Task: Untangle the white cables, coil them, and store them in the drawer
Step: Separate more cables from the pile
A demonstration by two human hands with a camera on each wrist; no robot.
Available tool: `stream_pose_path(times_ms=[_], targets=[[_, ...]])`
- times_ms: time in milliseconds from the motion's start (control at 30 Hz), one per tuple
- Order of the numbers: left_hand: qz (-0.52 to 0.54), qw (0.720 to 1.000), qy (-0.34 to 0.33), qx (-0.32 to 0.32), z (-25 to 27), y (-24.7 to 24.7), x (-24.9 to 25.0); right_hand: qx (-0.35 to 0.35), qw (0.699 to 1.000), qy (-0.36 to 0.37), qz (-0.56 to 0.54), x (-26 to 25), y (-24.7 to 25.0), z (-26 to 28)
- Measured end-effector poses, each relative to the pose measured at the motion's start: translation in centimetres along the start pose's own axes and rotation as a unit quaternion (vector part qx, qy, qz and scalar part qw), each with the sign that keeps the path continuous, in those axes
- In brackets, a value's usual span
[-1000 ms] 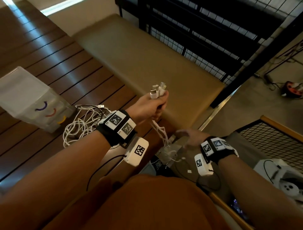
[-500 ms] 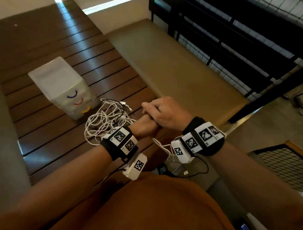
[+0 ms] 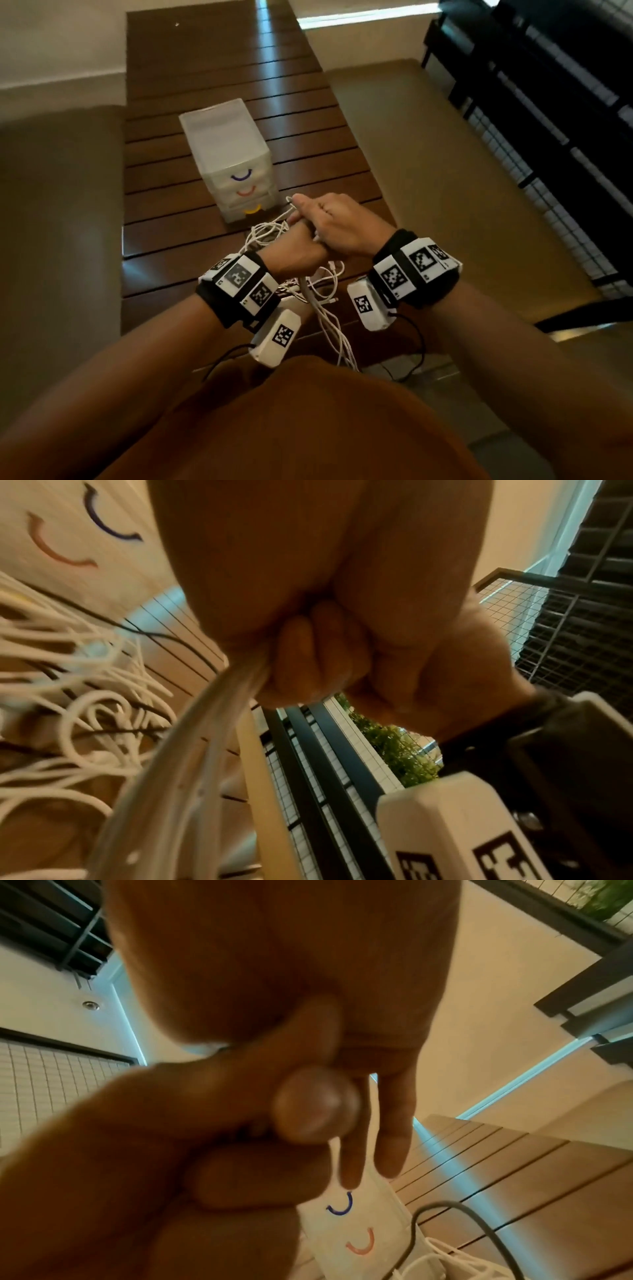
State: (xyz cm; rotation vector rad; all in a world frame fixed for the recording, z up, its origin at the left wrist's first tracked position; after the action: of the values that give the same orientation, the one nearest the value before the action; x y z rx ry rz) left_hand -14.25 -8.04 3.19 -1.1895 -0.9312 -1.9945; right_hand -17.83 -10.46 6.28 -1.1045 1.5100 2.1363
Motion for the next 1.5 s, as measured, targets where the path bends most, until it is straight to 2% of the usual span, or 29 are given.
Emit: stream_pose_path(times_ms=[67,133,233,267,333,400,433,533,700,933,1033,1133,1300,1400,1500], targets=[[0.017,0.997,-0.059,0.045,0.3,1.7,0.2,-0.038,0.999,-0.004,-0.026,0.0,-1.1,-1.1],[0.021,0.997,-0.038,0.058,0.3,2.9,-1.3,-0.077,0.993,-0.010,-0.087,-0.1,-2.1,-2.2],[0.102,0.991,0.017,0.087,0.7,4.9,-3.7,-0.038,0.974,-0.027,-0.221,0.9,-1.5,-4.3],[0.135,0.985,0.036,0.101,0.9,5.7,-4.8,-0.025,0.976,-0.029,-0.212,1.8,-1.3,-5.0],[0.188,0.970,0.072,0.139,1.2,7.2,-7.4,-0.043,0.997,-0.032,-0.056,4.3,-2.0,-6.2],[0.214,0.957,0.093,0.169,1.6,8.0,-9.0,-0.075,0.990,-0.076,0.089,8.3,-3.1,-6.7],[0.227,0.952,0.099,0.180,1.6,8.3,-9.7,-0.076,0.986,-0.103,0.111,10.1,-3.2,-6.7],[0.237,0.943,0.110,0.207,1.6,8.5,-11.2,-0.048,0.982,-0.147,0.105,13.2,-3.2,-6.5],[0.176,0.963,0.096,0.182,0.7,7.6,-10.7,-0.046,0.979,-0.136,0.147,13.6,-4.7,-6.6],[0.155,0.963,0.107,0.191,-0.6,7.2,-10.7,0.056,0.970,-0.058,0.228,11.0,-4.5,-7.4],[0.155,0.961,0.115,0.199,-0.7,7.2,-11.1,0.083,0.974,-0.009,0.212,10.1,-4.3,-7.7],[0.156,0.956,0.126,0.214,-0.6,7.4,-11.5,0.032,0.976,0.026,0.214,9.4,-5.1,-8.2],[0.164,0.949,0.148,0.224,-0.9,7.3,-11.6,-0.050,0.949,0.071,0.302,8.4,-5.9,-9.1],[0.158,0.945,0.161,0.238,-0.8,7.6,-12.2,-0.108,0.930,0.036,0.349,8.9,-6.2,-9.1],[0.157,0.940,0.166,0.254,-0.5,7.9,-12.8,-0.104,0.925,-0.017,0.366,10.1,-5.7,-8.6]])
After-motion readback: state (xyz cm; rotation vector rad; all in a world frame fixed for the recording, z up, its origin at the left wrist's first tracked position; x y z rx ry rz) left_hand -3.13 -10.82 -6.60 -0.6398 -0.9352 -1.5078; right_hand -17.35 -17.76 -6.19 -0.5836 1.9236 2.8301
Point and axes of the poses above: each hand's wrist, its own z-axis away from the middle knuckle, its own y-axis out of the back of the hand, x = y × z, the point moved 9 cm from there along -z, towards the middle knuckle, and after that the axes turned 3 degrees about z, right-handed, at the moved point
